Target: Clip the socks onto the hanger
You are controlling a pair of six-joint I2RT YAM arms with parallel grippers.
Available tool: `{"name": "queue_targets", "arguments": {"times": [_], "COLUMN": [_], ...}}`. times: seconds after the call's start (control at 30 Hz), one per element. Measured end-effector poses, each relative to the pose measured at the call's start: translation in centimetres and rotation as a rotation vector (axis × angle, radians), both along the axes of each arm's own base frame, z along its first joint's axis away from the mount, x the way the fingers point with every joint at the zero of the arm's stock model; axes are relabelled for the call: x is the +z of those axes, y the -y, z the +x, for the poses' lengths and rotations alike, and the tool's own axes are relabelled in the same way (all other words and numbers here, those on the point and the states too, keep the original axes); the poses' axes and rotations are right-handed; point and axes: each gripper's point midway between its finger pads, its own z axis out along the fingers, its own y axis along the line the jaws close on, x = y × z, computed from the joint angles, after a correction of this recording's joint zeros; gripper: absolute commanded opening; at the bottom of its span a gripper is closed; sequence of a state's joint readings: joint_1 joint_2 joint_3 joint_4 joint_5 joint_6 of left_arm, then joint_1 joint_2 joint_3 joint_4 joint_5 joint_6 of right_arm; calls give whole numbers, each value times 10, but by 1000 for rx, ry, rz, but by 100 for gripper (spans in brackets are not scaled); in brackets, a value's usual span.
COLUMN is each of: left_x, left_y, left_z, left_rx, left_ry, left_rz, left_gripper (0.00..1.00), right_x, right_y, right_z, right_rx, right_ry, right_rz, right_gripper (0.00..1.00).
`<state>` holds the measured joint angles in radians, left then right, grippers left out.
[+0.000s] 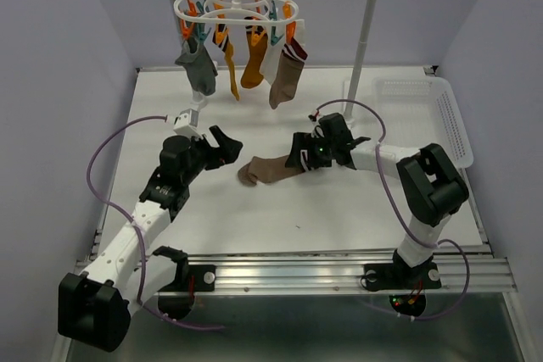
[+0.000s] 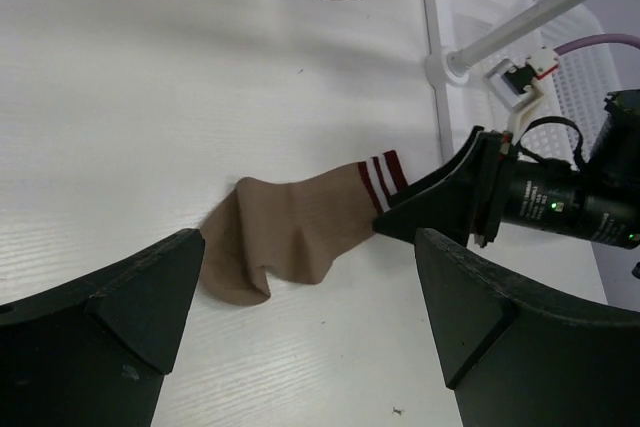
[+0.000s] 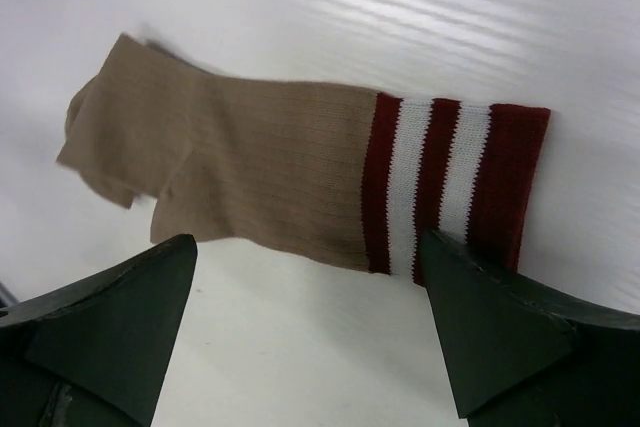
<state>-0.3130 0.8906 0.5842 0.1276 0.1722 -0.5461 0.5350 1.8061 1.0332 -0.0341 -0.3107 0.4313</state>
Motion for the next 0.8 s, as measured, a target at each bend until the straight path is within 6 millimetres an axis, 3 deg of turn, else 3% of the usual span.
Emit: {"name": "queue_targets", "arguments": {"times": [0.17,0.23,0.6,0.8], "left_x": [-18,-29,-77,-104], "left_y": [3,5,10,15], "left_z": [9,12,21,34], "left_rx": [-8,-12,10,29], "left_ry": [-42,-75,-212,-285], "left_rz": [30,42,119,190], "left_gripper": [99,99,99,86], "right_x": [-1,-1,-4,-4], "right_y": [50,59,69,68], "right_z": [17,22,26,25], "right_rx": [-160,-192,-195,-172], "right_ry": [11,20,54,56], "right_rz": [-38,-58,-121,-129], "right_gripper": [100,100,100,100]}}
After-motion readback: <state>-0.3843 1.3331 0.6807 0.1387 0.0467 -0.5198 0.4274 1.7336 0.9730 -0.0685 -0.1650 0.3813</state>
